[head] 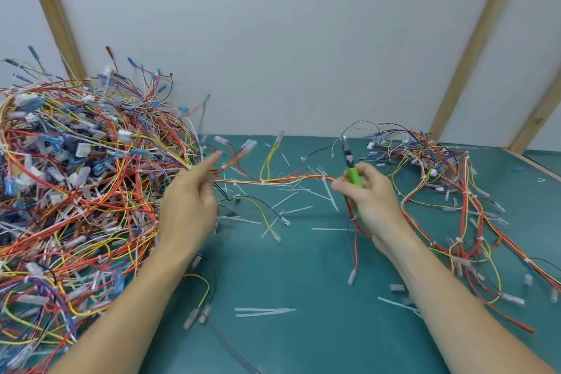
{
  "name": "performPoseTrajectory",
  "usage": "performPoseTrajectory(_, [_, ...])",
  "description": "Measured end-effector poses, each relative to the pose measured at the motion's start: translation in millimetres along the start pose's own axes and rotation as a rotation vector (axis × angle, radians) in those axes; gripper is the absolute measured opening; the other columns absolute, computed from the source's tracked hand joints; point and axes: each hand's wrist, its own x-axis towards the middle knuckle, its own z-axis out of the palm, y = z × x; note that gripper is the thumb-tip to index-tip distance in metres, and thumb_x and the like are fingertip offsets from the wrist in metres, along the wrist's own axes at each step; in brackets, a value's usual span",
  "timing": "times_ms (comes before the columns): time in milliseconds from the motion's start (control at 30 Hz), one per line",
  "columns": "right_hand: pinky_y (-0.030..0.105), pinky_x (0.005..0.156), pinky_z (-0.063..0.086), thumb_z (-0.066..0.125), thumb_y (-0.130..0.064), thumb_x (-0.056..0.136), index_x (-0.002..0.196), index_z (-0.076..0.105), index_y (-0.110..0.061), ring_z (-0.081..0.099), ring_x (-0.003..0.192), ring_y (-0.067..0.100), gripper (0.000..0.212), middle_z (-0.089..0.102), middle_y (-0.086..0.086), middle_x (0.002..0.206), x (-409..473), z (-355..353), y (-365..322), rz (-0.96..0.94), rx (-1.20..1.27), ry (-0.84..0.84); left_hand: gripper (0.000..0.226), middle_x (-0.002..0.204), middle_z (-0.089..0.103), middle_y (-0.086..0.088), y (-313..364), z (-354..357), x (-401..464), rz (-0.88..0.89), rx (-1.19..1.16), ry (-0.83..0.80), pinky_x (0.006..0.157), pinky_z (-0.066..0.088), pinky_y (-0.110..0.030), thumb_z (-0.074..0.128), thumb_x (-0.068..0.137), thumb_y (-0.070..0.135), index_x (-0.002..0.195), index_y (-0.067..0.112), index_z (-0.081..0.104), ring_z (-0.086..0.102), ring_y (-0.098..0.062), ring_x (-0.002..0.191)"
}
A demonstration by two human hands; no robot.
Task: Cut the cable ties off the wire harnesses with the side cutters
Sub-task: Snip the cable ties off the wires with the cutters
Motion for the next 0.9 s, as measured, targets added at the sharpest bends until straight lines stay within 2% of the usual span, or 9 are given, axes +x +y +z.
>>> performPoseTrajectory(100, [0.007, 0.061, 0.043, 0.079, -0.004, 0.084, 0.091, 0.06, -0.013, 0.059, 0.063, -0.001, 0.022, 0.069, -0.013, 0.07, -6.0, 6.1, -2.3, -0.011, -0.019, -0.129, 0.06, 0.095, 0.072, -0.019, -3.4, -6.1, -1.5, -0.071, 0.438, -0.118, 0.072, 0.049, -0.044, 0.049, 0.099, 0.028, 0.152, 0.049, 0.03, 0.066, -0.043, 0.087])
performPoseTrajectory(167, [0.008, 0.064, 0.044, 0.079, -0.003, 0.084, 0.094, 0.061, -0.009, 0.06, 0.065, 0.001, 0.021, 0.07, -0.011, 0.072, -8.8, 7.3, -4.7, -0.022, -0.047, -0.161, 0.051, 0.098, 0.074, -0.016, 6.0, -8.9, -4.6, -0.063, 0.557, -0.131, 0.074, 0.052, -0.043, 0.051, 0.095, 0.032, 0.144, 0.048, 0.046, 0.067, -0.042, 0.091])
performPoseTrajectory(300, [0.011, 0.06, 0.042, 0.077, 0.002, 0.085, 0.094, 0.058, -0.007, 0.057, 0.062, 0.003, 0.022, 0.067, -0.008, 0.074, -16.8, 12.7, -11.5, 0.004, -0.057, -0.292, 0.034, 0.084, 0.069, 0.004, 33.0, -9.4, -15.8, 0.263, 0.269, -0.015, 0.07, 0.049, -0.033, 0.057, 0.09, 0.025, 0.119, 0.035, 0.07, 0.066, -0.024, 0.083])
performPoseTrajectory(400, [0.019, 0.056, 0.039, 0.076, 0.0, 0.086, 0.092, 0.057, -0.01, 0.049, 0.067, 0.015, 0.022, 0.063, -0.011, 0.07, -23.7, 17.0, -16.2, 0.059, -0.041, -0.418, 0.038, 0.107, 0.065, 0.005, 44.4, 4.6, -30.9, 0.457, 0.166, -0.3, 0.089, 0.046, -0.035, 0.059, 0.089, 0.032, 0.125, 0.027, 0.068, 0.06, -0.018, 0.103])
performPoseTrajectory(467, [0.02, 0.053, 0.037, 0.08, -0.006, 0.081, 0.091, 0.057, -0.011, 0.045, 0.067, 0.017, 0.026, 0.059, -0.01, 0.068, -29.2, 21.7, -20.1, 0.114, -0.002, -0.469, 0.034, 0.108, 0.069, 0.012, 43.3, 12.4, -39.8, 0.435, 0.153, -0.407, 0.09, 0.046, -0.032, 0.058, 0.094, 0.039, 0.126, 0.03, 0.065, 0.062, -0.014, 0.104])
performPoseTrajectory(567, [0.021, 0.049, 0.034, 0.081, -0.009, 0.078, 0.088, 0.057, -0.015, 0.042, 0.061, 0.016, 0.026, 0.054, -0.001, 0.068, -34.2, 30.3, -20.9, 0.201, 0.022, -0.465, 0.018, 0.076, 0.068, 0.015, 39.9, 17.8, -41.7, 0.4, 0.202, -0.299, 0.064, 0.038, -0.027, 0.056, 0.098, 0.045, 0.105, 0.035, 0.069, 0.063, -0.014, 0.08])
performPoseTrajectory(633, [0.021, 0.048, 0.036, 0.076, -0.008, 0.084, 0.088, 0.058, -0.017, 0.045, 0.057, 0.013, 0.021, 0.063, 0.003, 0.073, -34.0, 33.5, -18.4, 0.263, 0.035, -0.448, 0.019, 0.058, 0.05, 0.016, 38.9, 19.8, -40.2, 0.344, 0.213, -0.213, 0.055, 0.028, -0.022, 0.057, 0.098, 0.045, 0.09, 0.031, 0.068, 0.054, -0.017, 0.068])
performPoseTrajectory(767, [0.021, 0.049, 0.043, 0.078, -0.018, 0.087, 0.089, 0.061, -0.016, 0.051, 0.055, 0.011, 0.017, 0.075, 0.004, 0.081, -32.1, 32.3, -13.3, 0.256, -0.007, -0.463, 0.032, 0.054, 0.047, 0.012, 33.7, 24.3, -40.0, 0.244, 0.26, -0.135, 0.069, 0.035, -0.034, 0.055, 0.1, 0.043, 0.076, 0.027, 0.069, 0.047, -0.019, 0.066])
performPoseTrajectory(900, [0.031, 0.065, 0.053, 0.088, -0.047, 0.073, 0.082, 0.068, -0.022, 0.068, 0.066, 0.013, 0.033, 0.075, -0.004, 0.077, -27.5, 26.1, -9.3, 0.018, -0.25, -0.321, 0.037, 0.043, 0.038, 0.012, 23.3, 23.9, -34.4, 0.164, 0.295, -0.18, 0.076, 0.038, -0.036, 0.056, 0.098, 0.048, 0.071, 0.027, 0.07, 0.038, -0.014, 0.056])
